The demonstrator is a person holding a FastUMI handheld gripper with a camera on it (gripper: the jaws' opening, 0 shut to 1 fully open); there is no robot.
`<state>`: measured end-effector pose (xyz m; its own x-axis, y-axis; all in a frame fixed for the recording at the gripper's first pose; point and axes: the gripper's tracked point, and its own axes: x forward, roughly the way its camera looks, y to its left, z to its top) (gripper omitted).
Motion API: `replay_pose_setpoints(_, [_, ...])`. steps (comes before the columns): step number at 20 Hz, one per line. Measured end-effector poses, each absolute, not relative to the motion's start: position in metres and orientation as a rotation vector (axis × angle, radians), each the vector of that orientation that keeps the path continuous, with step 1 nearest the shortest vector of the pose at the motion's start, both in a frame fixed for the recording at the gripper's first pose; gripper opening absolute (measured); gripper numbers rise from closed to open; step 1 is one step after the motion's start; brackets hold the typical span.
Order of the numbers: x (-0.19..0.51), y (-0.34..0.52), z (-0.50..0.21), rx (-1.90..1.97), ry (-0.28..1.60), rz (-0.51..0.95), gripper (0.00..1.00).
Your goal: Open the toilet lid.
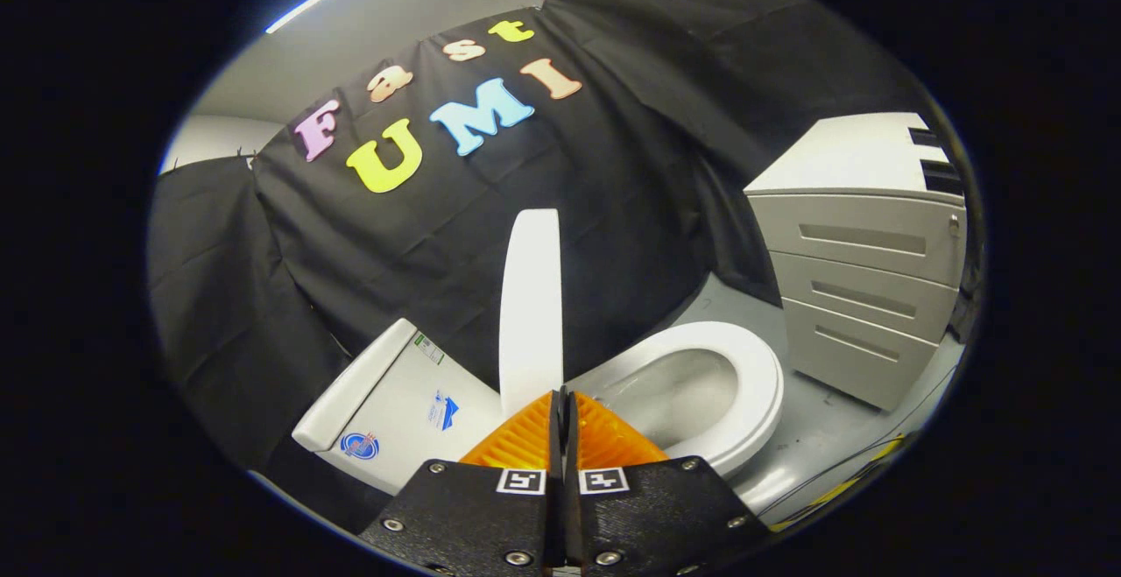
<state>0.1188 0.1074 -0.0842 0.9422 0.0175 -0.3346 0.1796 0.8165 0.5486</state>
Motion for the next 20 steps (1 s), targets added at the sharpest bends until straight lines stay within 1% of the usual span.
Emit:
replay_pose_setpoints(13, [0.124, 0.172, -0.044, 0.358, 0.31, -0.002, 0.0])
replay_pose_setpoints(20, [0.127, 0.202, -0.033, 0.237, 0.294, 0.033, 0.0])
